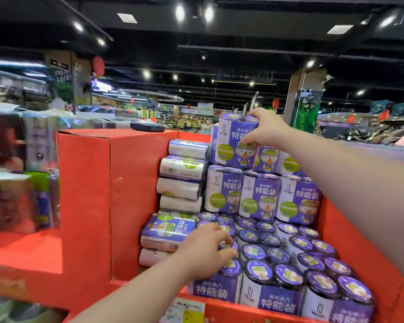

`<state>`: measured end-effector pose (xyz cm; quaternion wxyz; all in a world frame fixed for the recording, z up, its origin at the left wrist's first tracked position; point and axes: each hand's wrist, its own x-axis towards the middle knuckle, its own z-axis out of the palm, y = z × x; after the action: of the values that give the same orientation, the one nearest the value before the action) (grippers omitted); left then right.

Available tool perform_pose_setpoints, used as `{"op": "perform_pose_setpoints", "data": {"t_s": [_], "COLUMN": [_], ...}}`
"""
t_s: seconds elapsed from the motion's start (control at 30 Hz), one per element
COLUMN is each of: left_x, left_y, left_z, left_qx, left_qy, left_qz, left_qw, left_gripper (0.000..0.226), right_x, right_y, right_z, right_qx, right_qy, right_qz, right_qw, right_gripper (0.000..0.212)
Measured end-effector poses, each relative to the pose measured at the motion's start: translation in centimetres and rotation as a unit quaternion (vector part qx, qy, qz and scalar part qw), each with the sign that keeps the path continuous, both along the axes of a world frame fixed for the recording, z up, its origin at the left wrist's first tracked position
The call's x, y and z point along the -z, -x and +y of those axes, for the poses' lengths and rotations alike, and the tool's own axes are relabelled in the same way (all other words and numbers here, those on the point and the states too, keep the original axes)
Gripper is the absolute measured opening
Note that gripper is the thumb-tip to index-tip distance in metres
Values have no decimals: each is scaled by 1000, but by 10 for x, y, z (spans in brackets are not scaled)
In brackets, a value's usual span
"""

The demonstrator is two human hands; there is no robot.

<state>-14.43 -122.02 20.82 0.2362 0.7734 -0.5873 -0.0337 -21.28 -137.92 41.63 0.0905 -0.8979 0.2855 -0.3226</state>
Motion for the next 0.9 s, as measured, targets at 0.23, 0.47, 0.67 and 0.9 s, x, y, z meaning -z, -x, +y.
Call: {"op": "perform_pose_setpoints", "data": {"t_s": [0.23,0.47,0.67,0.9], "left_x": [6,8,6,6], "left_y": [-4,-5,-3,-3], "left_z": [-3,-2,-1,0], "left_qx": [-6,-7,-14,-19], "left_qy": [30,46,42,25], "left_qz": [0,-1,12,20], "left_qw": [1000,999,999,999], "left_gripper": [33,32,32,32], "right_x": [-7,-13,-11,4], "right_y": [-42,-63,-65,-72], "right_z": [-25,-42,-49,-55], "right_qx": [0,38,64,51], "right_qy": [62,90,96,114], "right_qz": [40,91,184,202], "right_qw": [997,991,976,971], "right_gripper": [79,79,76,78]}}
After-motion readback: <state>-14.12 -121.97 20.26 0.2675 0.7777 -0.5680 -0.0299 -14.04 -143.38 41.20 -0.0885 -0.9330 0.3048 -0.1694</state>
